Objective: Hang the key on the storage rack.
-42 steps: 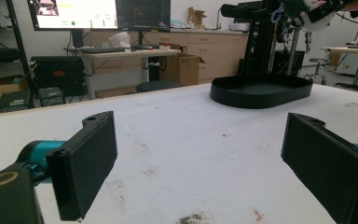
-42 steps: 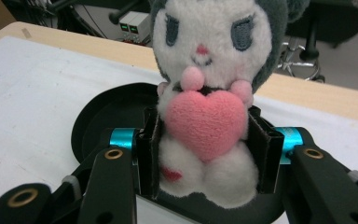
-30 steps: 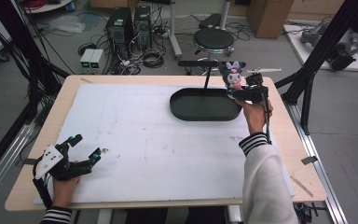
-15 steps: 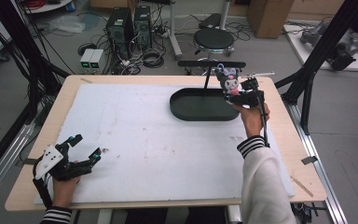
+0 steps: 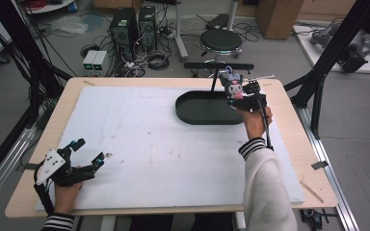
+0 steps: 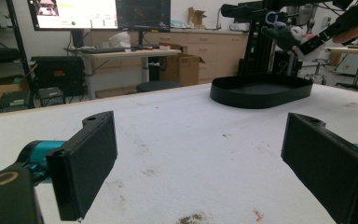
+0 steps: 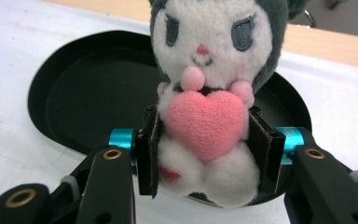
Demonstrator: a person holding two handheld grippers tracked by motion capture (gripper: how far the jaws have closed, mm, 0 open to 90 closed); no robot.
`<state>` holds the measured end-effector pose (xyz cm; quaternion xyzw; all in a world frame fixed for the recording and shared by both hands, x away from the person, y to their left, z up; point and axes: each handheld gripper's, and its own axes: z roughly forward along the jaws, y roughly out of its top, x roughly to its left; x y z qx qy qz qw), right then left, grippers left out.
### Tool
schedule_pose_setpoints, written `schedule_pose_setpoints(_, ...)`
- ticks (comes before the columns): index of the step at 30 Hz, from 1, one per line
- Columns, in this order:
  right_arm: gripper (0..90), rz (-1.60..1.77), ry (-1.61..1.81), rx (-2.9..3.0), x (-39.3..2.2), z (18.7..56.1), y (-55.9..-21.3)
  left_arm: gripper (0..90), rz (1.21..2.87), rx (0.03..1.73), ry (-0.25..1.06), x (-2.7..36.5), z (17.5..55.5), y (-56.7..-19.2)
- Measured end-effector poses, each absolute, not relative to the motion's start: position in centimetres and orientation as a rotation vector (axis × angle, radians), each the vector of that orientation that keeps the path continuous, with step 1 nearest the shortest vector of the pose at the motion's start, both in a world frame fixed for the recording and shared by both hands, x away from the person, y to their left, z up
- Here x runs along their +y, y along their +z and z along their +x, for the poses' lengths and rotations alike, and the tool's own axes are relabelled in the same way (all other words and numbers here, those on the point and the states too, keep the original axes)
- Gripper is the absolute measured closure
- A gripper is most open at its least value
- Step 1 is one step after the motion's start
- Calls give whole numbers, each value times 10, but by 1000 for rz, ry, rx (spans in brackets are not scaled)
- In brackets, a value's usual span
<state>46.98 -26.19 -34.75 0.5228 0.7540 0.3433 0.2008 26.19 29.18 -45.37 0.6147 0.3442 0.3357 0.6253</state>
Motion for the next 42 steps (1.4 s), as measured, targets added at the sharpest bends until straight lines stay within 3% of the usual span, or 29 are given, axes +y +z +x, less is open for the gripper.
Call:
schedule_pose_setpoints(7, 531, 1472, 952, 2101, -261, 471, -350, 108, 1407, 791, 769, 292, 262, -454)
schedule_pose_setpoints(9, 480, 1467, 962, 2111, -262, 471, -349, 109, 1408, 791, 771, 292, 262, -454)
schedule_pose_setpoints(10, 400, 1446, 968, 2113, -261, 471, -349, 109, 1408, 792, 769, 292, 262, -454)
schedule_pose_setpoints(11, 245, 1433, 963, 2103, -260, 471, -348, 109, 1411, 790, 770, 292, 262, -454)
schedule_pose_setpoints(12, 245, 1433, 963, 2103, -260, 471, -348, 108, 1411, 790, 770, 292, 262, -454)
schedule_pose_setpoints(14, 4, 1388, 950, 2084, -256, 467, -344, 108, 1412, 790, 771, 292, 262, -454)
schedule_pose_setpoints(21, 3, 1273, 1096, 2077, -262, 444, -331, 109, 1411, 787, 774, 291, 262, -454)
schedule_pose_setpoints(29, 3, 1073, 1333, 2020, -281, 393, -322, 109, 1409, 783, 782, 291, 261, -454)
schedule_pose_setpoints(34, 3, 918, 1492, 1979, -296, 352, -345, 109, 1419, 788, 781, 291, 262, -454)
schedule_pose_setpoints(42, 3, 845, 1649, 1829, -317, 315, -382, 108, 1411, 777, 793, 291, 260, -454)
